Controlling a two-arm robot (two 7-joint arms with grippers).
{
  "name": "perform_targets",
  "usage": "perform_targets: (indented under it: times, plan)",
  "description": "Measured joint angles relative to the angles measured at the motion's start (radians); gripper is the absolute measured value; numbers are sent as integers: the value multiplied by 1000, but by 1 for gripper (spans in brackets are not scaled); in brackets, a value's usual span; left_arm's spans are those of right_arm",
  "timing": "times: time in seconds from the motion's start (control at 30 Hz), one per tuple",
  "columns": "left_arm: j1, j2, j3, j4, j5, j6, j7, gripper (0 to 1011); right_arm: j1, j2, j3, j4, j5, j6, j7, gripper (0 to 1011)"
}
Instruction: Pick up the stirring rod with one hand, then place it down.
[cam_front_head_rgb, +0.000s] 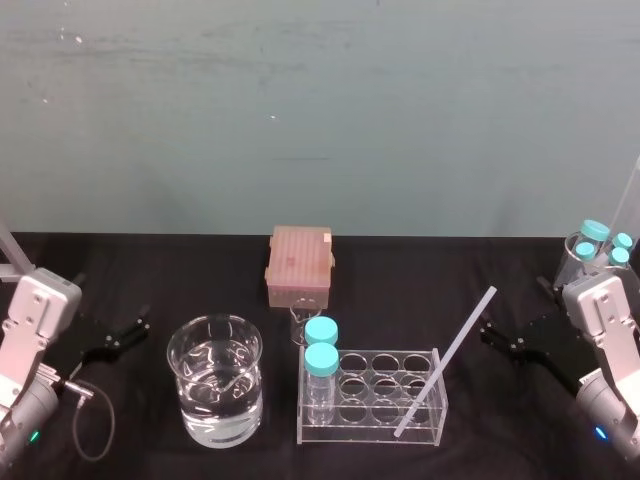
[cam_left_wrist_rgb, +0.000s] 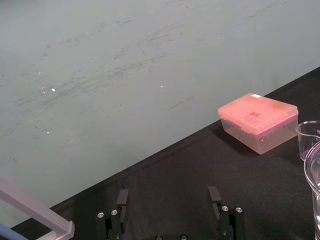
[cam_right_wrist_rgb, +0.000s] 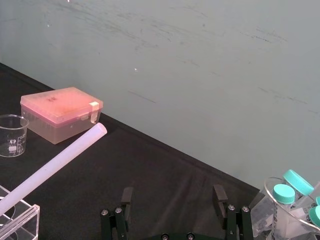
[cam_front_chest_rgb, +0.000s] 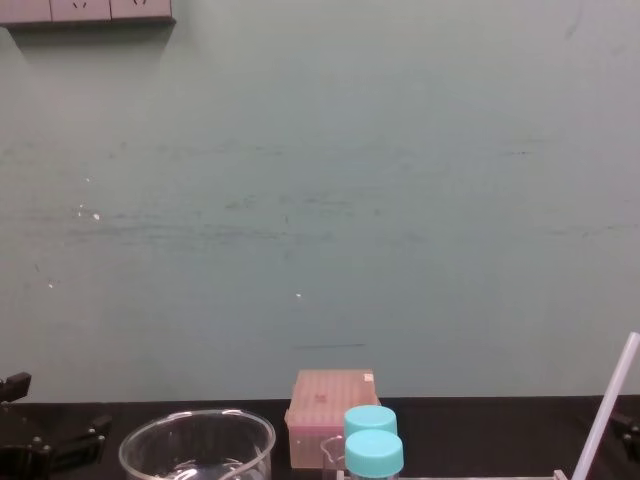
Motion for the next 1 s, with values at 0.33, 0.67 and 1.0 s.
perform_targets:
  times: [0.33, 0.67, 1.0]
  plan:
    - [0, 0, 0, 0, 0, 0, 0, 1005, 0, 0, 0, 0, 0, 0, 0, 1003]
    - [0, 0, 0, 0, 0, 0, 0, 1005, -1, -3, 12, -3, 13, 3, 5, 1003]
    - [0, 0, 0, 0, 0, 0, 0, 1005, -26, -20, 155, -129, 156, 7, 37, 1003]
